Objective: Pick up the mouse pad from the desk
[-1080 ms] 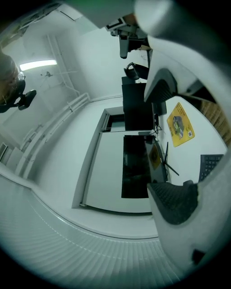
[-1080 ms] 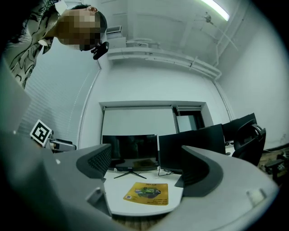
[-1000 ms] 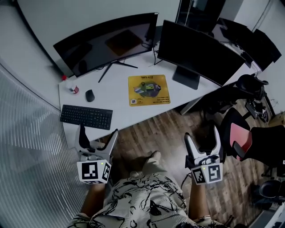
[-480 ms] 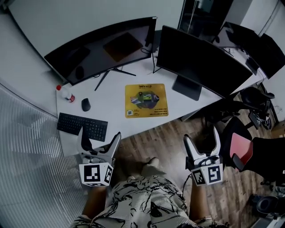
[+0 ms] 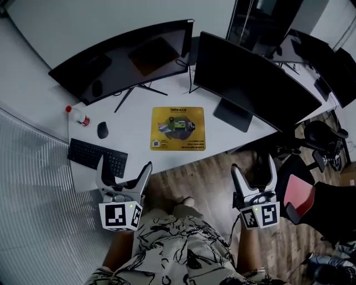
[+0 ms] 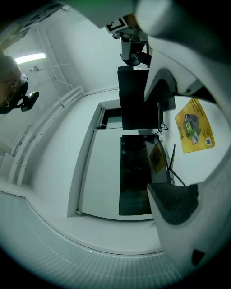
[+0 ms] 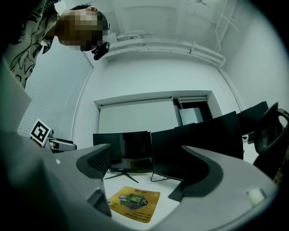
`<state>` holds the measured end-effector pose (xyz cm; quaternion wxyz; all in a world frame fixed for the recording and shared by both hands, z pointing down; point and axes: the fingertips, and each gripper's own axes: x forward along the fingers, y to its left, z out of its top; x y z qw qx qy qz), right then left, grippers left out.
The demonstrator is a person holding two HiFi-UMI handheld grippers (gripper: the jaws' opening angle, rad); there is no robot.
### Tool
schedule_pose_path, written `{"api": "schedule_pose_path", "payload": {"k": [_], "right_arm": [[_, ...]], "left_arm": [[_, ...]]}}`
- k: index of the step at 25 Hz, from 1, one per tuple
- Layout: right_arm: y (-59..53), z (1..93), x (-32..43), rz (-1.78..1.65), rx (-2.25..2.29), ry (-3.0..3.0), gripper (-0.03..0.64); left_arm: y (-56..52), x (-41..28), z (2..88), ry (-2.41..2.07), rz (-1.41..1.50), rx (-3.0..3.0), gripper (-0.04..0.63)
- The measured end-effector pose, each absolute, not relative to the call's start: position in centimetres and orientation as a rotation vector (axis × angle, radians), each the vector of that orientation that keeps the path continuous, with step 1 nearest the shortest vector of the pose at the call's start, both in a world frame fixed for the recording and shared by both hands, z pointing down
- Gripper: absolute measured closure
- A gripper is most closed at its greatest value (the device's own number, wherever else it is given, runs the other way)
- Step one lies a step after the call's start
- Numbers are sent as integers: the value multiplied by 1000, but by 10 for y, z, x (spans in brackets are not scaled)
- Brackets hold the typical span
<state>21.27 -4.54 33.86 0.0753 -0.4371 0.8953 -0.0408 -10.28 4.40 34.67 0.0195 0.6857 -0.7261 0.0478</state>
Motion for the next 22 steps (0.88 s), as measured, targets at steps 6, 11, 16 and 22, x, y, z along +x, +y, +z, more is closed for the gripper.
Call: {"api": "schedule_pose_path", "payload": {"k": [6,11,16,22], "right_arm": [[-65,342,212,-147,-1286,2693,144],[-79,349,202,-161,-1282,2702,144],[-98,349,187,-138,-1296,2711,143],[-134,334,164,-71,-1320,2700,143]], "left_arm": [[32,-99,353,-2246,176,2100,49],[19,-108,363,-2232,188,2084,49],[-9,-121,366,-2218,162,2105,49],[-53,-144,364,-2201,103,2137,49]]}}
